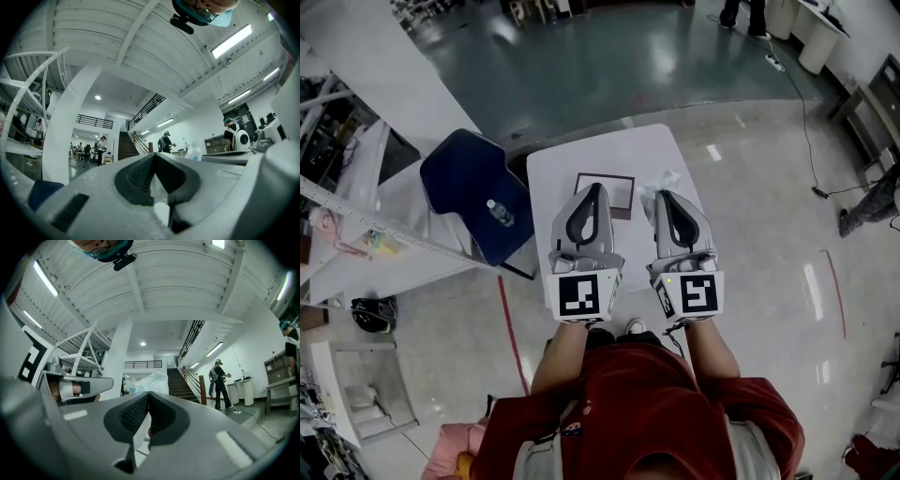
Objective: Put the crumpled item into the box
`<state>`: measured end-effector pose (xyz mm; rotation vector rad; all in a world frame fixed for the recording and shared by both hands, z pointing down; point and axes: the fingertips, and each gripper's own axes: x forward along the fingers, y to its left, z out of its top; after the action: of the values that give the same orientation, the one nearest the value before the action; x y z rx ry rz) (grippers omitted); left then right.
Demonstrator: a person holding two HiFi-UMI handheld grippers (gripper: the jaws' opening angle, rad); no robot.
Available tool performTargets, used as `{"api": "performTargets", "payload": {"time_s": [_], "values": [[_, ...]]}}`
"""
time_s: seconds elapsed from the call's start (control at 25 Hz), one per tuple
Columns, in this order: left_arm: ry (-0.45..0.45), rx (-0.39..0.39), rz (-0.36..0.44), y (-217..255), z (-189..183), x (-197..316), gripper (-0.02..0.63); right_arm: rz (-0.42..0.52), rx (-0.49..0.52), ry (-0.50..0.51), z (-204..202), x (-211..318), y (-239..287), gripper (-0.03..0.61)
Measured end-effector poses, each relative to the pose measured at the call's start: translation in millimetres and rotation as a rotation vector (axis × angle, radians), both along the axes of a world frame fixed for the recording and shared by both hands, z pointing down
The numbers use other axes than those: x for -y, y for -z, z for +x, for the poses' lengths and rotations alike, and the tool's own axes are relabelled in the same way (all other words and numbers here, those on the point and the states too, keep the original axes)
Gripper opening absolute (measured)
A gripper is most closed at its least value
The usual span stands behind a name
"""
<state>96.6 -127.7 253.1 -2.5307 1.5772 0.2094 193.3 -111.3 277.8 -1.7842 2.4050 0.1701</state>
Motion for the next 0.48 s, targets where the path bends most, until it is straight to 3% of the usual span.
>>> {"api": "performTargets", "payload": {"time_s": [0.48], "values": [[0.049, -0.008, -0.011, -15, -19, 43, 0.003, -0.027, 0.001, 0.049, -18, 47, -16, 0.003]]}}
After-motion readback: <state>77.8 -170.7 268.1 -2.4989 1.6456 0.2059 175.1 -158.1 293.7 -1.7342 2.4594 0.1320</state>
